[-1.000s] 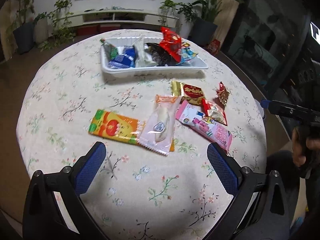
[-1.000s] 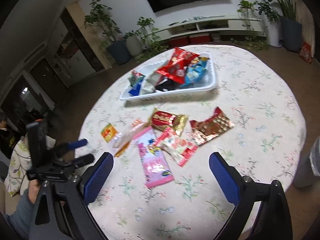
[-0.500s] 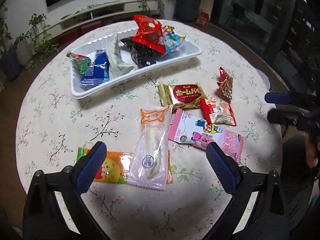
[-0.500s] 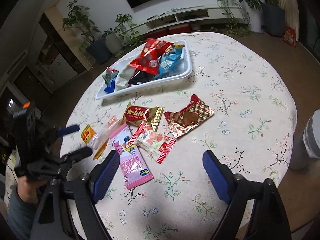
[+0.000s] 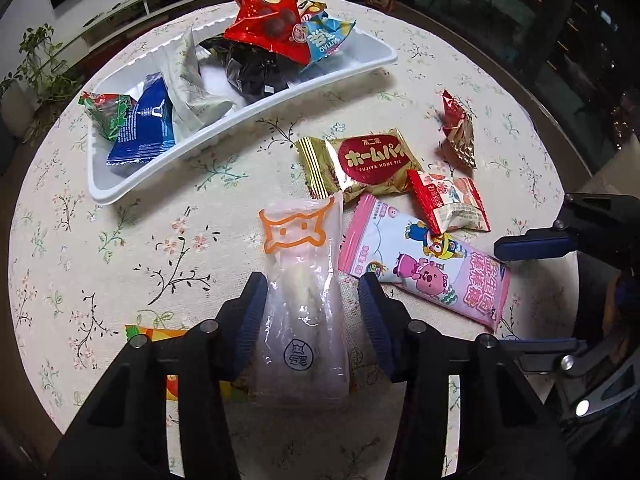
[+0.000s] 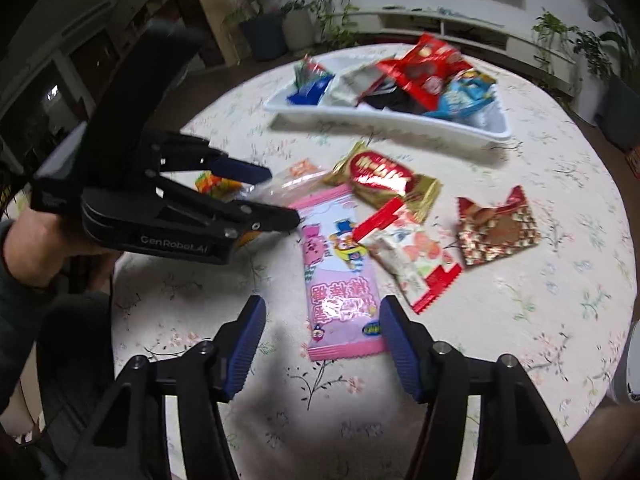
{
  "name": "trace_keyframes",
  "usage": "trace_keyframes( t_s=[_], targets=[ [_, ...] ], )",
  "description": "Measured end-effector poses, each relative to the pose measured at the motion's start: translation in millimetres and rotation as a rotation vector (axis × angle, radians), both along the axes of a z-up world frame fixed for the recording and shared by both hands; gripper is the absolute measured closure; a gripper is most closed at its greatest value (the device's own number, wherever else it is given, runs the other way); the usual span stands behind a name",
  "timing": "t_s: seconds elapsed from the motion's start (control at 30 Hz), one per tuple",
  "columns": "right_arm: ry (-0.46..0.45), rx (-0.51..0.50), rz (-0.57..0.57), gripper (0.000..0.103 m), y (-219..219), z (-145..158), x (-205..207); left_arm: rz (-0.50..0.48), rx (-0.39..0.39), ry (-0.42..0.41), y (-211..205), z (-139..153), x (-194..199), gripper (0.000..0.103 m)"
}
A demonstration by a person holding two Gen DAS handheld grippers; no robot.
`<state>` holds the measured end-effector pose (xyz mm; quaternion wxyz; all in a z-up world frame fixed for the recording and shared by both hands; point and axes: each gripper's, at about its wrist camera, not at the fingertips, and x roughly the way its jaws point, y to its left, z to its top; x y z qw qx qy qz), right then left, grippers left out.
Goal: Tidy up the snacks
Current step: 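Grasp the clear cat-print packet with the left tool while the right tool grasps the pink cartoon packet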
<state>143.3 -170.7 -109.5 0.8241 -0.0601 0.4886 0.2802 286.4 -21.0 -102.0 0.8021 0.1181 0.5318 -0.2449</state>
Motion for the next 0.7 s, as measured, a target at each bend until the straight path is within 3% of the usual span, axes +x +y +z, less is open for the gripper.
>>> trace_keyframes(
  t_s=[0.37,0.53,0.63,0.7],
  targets=[
    [0.003,-0.092,-0.016,0.041,10,-17,13,0.034,0.063,-0.031,-3,1,-1,0.058],
    [-0.025,-0.134,0.011,0.043,22,-19,15,0.039,0.045,-0.011,-2,-4,2,0.057],
    [-0.036,-0.152,0.027,0.044,30,-21,16,0.027,0.044,-0.007,-1,-3,1,0.058],
    [-0.041,-0.163,0.026,0.046,32,-21,19,0.022,0.035,-0.004,-2,-3,0,0.066]
  ],
)
